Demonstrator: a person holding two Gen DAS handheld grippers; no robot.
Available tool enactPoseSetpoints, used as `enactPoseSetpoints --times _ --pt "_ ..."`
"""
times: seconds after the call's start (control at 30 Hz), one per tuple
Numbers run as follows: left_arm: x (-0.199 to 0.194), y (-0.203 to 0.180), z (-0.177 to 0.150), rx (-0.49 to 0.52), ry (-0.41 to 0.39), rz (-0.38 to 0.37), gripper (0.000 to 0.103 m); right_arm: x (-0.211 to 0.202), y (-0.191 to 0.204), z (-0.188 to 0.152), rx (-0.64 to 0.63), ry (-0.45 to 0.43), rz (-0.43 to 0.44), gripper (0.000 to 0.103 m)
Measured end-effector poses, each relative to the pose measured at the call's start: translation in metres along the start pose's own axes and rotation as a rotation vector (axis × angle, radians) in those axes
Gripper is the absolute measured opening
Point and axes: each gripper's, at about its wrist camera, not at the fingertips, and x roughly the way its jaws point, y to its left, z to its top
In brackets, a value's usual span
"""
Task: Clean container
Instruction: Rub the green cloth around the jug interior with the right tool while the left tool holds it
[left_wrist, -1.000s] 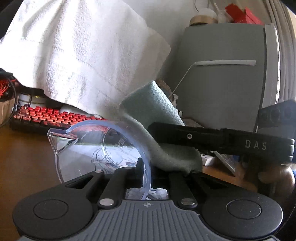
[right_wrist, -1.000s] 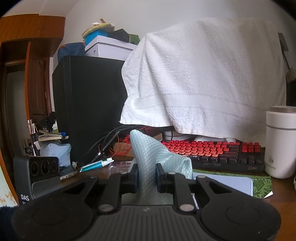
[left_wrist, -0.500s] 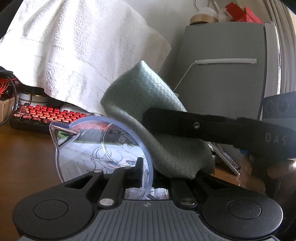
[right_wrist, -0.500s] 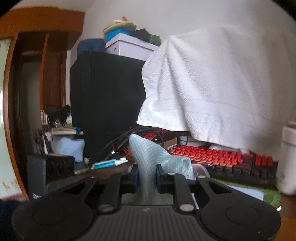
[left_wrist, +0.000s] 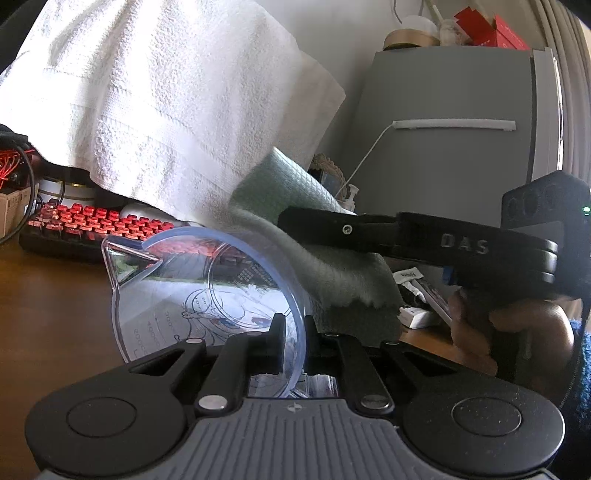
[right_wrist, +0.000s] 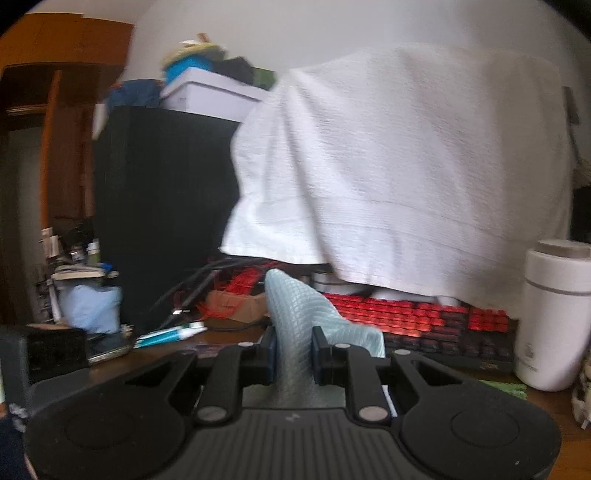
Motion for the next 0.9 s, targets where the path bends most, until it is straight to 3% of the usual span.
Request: enactPoseSetpoints --times 0.17,0.47,0.57,0.73,0.9 --pt "0.000 0.000 -0.001 -0.004 0.004 -0.001 0.009 -0.001 0.020 0.000 -0.061 0.004 0.059 0.017" --pt "-0.001 -0.001 0.000 -0.007 0.009 -0.003 0.010 -0.001 -0.003 0.002 0.013 0.008 -0.088 0.017" --pt "-0.002 -0.001 0.000 -0.008 0.010 -0.003 0.010 -0.003 -0.010 0.001 0.055 0.011 -0.103 0.017" --pt "-0.002 -0.002 0.000 -0.007 0.010 0.000 0.010 -0.003 0.002 -0.001 0.009 0.007 -0.048 0.017" --pt "-0.001 -0.001 0.000 -0.006 0.012 0.002 0.010 -0.003 -0.003 -0.002 0.027 0.008 -0.068 0.017"
